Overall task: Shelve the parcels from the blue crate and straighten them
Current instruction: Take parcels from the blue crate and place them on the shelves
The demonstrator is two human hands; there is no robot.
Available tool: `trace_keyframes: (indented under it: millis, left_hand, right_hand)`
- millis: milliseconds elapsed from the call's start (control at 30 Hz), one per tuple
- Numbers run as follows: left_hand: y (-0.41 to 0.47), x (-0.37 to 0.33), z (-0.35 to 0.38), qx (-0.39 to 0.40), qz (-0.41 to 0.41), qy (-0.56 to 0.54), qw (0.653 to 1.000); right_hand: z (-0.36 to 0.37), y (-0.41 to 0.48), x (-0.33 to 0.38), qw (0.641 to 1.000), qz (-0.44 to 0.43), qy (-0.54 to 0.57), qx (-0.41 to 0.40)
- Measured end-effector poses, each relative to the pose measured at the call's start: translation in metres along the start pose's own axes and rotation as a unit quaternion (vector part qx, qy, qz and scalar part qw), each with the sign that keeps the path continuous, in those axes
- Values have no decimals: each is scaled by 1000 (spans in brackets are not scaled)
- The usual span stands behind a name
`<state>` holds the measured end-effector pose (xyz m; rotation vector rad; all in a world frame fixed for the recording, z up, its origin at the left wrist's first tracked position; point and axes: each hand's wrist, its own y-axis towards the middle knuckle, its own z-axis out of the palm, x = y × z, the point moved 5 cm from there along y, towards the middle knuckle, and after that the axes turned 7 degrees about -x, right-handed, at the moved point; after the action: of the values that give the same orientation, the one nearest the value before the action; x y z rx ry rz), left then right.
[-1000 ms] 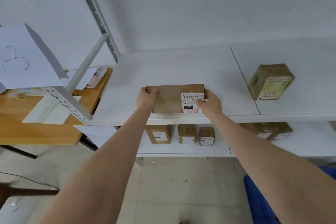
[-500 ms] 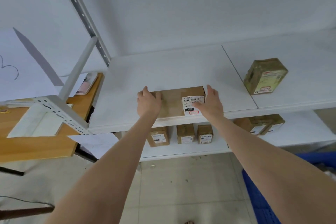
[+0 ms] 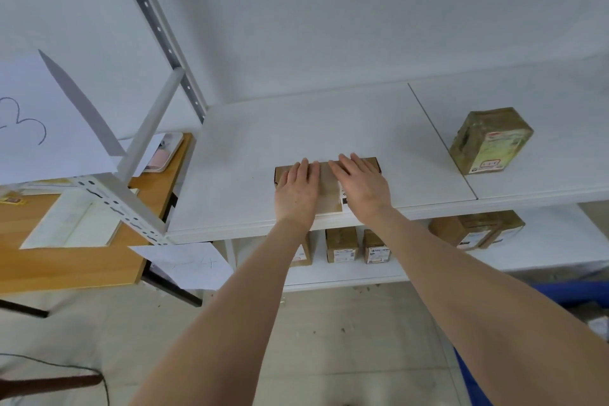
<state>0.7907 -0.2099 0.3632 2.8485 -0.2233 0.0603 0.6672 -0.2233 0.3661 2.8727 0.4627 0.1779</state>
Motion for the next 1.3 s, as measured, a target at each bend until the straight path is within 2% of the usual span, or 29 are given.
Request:
trace_keyframes:
  millis: [300, 400, 533, 667, 967, 1300]
  left_hand:
    - [17, 8, 0, -37, 4, 45, 998]
    - [24, 8, 6, -16, 19, 46, 999]
    - [35, 10, 2, -30, 4, 56, 998]
    - [47, 12, 14, 0, 24, 39, 999]
    - [71, 16, 16, 0, 19, 32, 999]
    - [71, 15, 12, 22, 25, 44, 998]
  right_hand:
    - [3, 8, -5, 999, -4, 31, -32]
    - [5, 15, -7, 999, -2, 39, -37]
    - [7, 25, -10, 999, 1, 38, -37]
    - [10, 36, -14, 998, 1, 40, -39]
    - [16, 58, -20, 999, 5, 37, -39]
    - [21, 60, -21, 999, 8, 25, -25]
